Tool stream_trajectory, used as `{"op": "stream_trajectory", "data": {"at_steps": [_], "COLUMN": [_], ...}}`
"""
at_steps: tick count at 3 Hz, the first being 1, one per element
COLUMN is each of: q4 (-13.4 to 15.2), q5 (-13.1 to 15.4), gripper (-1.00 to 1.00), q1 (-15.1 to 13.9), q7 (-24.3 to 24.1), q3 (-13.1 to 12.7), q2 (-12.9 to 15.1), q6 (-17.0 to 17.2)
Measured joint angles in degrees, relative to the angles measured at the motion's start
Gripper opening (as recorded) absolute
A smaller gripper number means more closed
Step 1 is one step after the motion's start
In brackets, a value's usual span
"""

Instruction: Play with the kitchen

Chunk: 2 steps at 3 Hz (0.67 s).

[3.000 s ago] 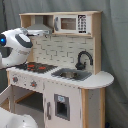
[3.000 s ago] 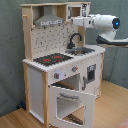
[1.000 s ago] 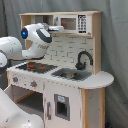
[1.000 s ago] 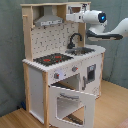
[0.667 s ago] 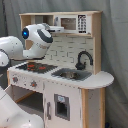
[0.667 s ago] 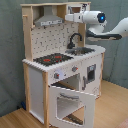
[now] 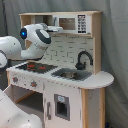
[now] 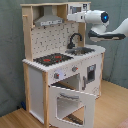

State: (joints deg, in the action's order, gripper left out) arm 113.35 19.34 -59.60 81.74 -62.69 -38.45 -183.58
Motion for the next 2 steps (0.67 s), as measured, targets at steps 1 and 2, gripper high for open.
{"op": "stream_trajectory", "data": {"at_steps": [1, 2], "q4": [2.6, 5.2], "q5": [0.0, 0.0], "gripper": [-1.00, -1.00], "q1": [4.4, 9.2], "q7": [0.6, 1.5], "q3": [3.4, 6.9], "q2": [0.0, 0.0], "q6": [-0.3, -0.5]}}
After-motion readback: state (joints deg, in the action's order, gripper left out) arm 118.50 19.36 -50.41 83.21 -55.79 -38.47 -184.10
